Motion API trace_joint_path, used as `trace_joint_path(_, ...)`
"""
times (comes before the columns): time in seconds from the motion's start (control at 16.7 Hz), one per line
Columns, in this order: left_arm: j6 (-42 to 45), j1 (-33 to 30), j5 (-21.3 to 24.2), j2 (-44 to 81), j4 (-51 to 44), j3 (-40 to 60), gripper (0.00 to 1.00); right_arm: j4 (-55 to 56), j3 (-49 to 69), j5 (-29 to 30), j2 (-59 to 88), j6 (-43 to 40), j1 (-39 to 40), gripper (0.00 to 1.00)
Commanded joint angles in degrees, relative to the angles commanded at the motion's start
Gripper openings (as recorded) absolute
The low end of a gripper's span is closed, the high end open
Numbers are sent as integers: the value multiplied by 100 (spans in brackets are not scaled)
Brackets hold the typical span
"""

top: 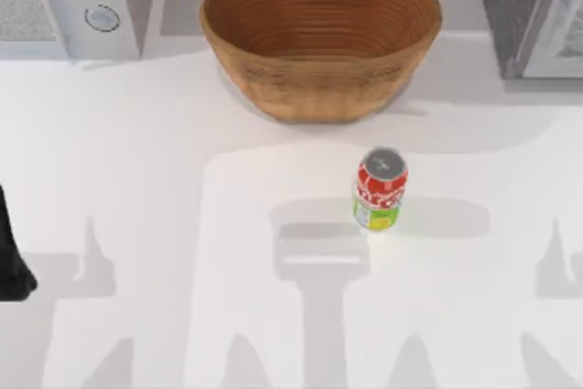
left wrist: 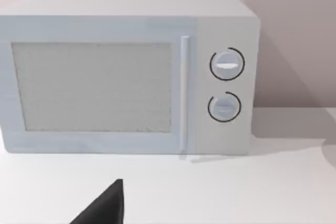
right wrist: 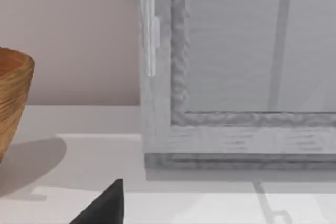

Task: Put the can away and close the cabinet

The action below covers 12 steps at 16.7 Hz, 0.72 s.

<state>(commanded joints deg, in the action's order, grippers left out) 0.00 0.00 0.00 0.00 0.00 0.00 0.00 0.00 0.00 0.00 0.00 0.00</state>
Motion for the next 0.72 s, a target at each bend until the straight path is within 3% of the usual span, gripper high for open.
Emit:
trace_joint_path(0.36, 0, 0, 0, 0, 0, 0, 100, 412, 139, 231, 552, 2, 222, 100)
trace_joint_path(0.72, 0, 0, 0, 0, 0, 0, 100, 2141, 721, 1199, 2866, 8, 1152, 100)
